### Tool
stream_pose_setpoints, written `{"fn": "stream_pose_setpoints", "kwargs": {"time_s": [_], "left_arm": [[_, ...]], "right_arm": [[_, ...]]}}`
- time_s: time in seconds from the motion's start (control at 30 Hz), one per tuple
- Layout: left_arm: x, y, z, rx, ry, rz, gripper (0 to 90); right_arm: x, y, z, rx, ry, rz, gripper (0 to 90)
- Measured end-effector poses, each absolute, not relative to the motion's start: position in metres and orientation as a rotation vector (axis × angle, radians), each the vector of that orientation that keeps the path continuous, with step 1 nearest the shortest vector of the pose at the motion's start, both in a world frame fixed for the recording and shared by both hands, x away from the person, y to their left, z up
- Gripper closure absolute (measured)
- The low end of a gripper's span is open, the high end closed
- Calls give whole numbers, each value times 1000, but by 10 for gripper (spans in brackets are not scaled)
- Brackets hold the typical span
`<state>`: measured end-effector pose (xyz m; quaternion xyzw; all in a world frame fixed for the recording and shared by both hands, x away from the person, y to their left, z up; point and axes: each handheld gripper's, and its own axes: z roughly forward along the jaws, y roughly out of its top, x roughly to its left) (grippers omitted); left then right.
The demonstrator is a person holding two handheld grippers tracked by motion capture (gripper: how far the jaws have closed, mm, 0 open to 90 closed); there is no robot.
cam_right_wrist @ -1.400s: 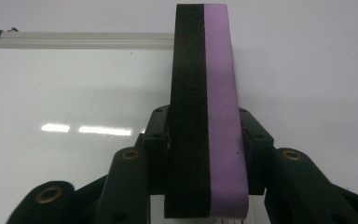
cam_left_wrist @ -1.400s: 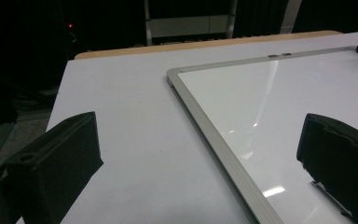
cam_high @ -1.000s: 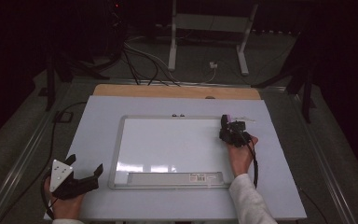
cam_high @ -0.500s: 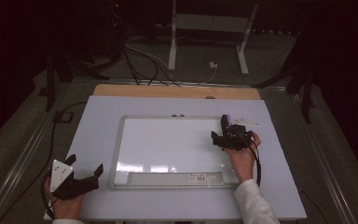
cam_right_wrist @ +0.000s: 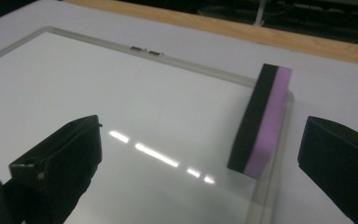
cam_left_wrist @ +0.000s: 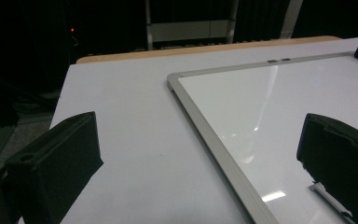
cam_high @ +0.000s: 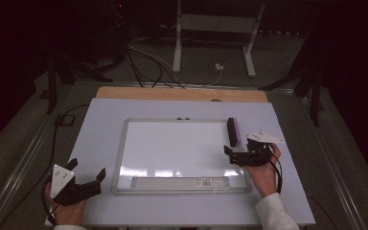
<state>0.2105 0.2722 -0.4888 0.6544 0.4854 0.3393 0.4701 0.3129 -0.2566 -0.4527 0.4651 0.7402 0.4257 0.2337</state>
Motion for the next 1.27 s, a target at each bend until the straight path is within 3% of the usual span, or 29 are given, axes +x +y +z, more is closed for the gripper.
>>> {"fn": "stream_pose_setpoints", "kwargs": {"time_s": [0.57,1.27], "left_arm": [[209,273,-487,1586,1180,840,4],[207,277,-483,1549,1168,846,4]], "right_arm": [[266,-288,-479,1138,1945,1337,1],[246,-323,-487,1132,1824,1346,1]]}}
